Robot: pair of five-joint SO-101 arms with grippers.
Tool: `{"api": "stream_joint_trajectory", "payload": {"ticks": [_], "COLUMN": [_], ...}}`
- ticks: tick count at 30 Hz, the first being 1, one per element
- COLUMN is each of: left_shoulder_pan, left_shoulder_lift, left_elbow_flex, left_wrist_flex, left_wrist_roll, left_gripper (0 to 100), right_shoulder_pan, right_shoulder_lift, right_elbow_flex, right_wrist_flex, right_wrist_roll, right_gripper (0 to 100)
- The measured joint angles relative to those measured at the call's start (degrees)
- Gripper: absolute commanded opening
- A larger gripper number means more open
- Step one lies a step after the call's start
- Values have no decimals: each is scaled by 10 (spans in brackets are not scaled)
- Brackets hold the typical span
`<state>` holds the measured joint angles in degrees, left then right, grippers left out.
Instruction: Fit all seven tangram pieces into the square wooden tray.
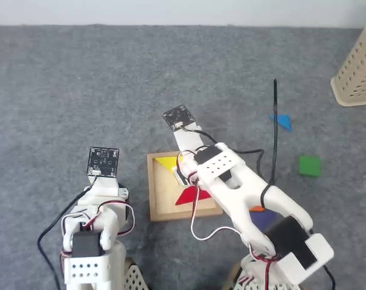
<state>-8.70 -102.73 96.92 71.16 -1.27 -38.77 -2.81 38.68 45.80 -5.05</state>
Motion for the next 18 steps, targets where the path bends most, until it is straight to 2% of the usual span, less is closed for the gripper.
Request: {"api": "stream_joint_trajectory", "payload": {"ticks": [7, 13, 18], "left_shoulder_pan": [0, 0, 0], "left_shoulder_lift": [0, 0, 0], "left_elbow_flex": [0, 0, 0], "left_wrist_flex": [0, 0, 0], "left_wrist_roll": [0, 0, 0], "left_gripper": [11, 11, 11], "right_shoulder_pan": [-1, 1, 2], "right_shoulder_lift": [-1, 13, 25], "right_elbow_flex": [4, 3, -4], "right_wrist_flex": [-5, -6, -8], "right_wrist_roll": [0, 1, 0], "right_gripper": [280, 175, 167]}}
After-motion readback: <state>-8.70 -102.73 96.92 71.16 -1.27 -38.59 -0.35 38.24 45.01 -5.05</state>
